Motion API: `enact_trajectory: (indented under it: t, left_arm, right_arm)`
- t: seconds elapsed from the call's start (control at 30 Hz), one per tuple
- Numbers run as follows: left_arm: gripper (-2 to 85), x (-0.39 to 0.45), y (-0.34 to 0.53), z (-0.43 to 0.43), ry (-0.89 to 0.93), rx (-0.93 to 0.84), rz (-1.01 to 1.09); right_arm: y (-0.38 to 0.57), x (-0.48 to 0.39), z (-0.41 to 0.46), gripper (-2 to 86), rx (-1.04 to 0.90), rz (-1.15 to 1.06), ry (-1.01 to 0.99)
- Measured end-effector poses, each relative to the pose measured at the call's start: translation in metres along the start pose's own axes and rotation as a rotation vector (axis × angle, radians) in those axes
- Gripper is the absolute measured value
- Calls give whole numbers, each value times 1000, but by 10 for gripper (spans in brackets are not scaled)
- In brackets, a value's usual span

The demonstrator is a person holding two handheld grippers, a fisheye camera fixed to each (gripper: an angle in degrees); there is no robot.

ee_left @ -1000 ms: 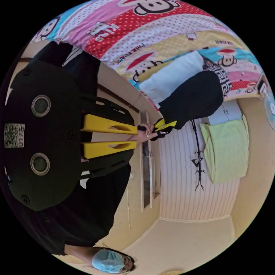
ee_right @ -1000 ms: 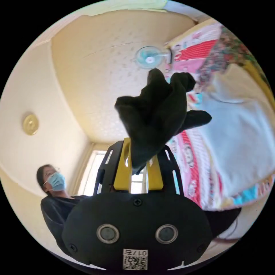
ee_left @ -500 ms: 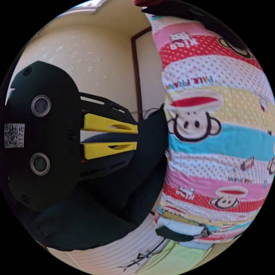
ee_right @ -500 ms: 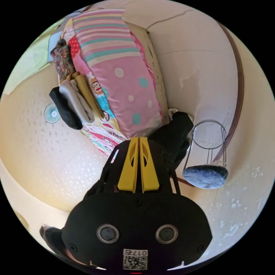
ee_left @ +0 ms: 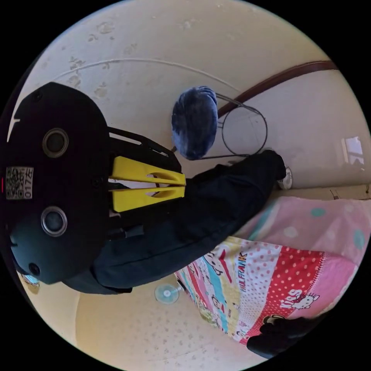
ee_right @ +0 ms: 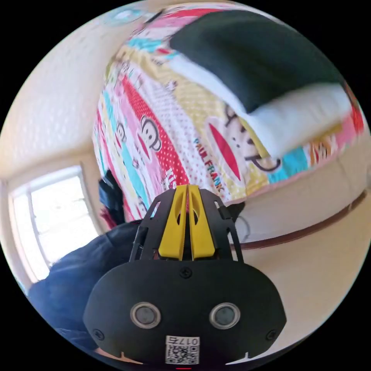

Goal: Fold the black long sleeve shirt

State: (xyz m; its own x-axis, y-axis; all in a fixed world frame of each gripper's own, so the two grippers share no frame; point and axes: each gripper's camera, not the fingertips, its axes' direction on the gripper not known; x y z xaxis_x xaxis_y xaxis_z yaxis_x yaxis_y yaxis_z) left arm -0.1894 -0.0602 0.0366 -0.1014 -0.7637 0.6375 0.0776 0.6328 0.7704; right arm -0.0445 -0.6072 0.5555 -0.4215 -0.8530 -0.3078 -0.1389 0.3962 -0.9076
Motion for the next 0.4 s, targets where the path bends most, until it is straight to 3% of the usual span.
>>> enact_trajectory:
  t: [0.13, 0.27, 0.4]
  left_arm:
    - [-10, 51, -11, 23, -45, 46, 82]
    - [-8, 159, -3, -8, -291, 286, 355]
    - [4, 271, 22, -68, -371, 538, 621]
  right_arm:
    - [17, -113, 8, 3, 11, -252, 339]
    - [41, -196, 14, 4, 81, -383, 472]
    - [95, -275, 4, 4, 300, -472, 546]
